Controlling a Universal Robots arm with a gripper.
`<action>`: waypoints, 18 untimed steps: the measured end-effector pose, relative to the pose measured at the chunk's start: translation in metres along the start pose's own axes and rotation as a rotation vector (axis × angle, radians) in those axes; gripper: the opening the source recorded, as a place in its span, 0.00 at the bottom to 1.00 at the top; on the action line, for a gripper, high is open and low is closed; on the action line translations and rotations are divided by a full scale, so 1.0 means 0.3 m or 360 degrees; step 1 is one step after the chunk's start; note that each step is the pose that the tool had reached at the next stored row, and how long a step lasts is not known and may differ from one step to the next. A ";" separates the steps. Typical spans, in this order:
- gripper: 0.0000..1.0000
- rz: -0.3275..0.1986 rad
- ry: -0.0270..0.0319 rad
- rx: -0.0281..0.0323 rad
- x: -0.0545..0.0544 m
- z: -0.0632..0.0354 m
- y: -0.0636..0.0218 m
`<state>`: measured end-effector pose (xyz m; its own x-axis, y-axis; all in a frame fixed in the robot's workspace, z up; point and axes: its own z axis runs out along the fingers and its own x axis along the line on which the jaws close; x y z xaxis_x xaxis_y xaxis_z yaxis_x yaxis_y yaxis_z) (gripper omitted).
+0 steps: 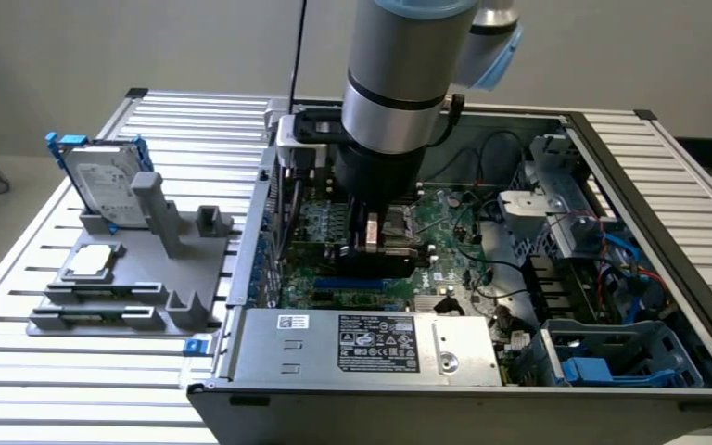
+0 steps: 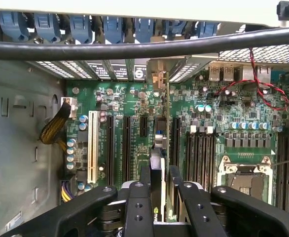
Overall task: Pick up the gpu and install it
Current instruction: 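Insert the gpu into the slot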
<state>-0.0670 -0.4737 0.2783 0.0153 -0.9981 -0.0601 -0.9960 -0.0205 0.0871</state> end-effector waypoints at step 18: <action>0.26 0.0001 0.00041 -0.00006 0.002 0.030 -0.001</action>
<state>-0.0675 -0.4737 0.2692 0.0152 -0.9982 -0.0575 -0.9960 -0.0202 0.0874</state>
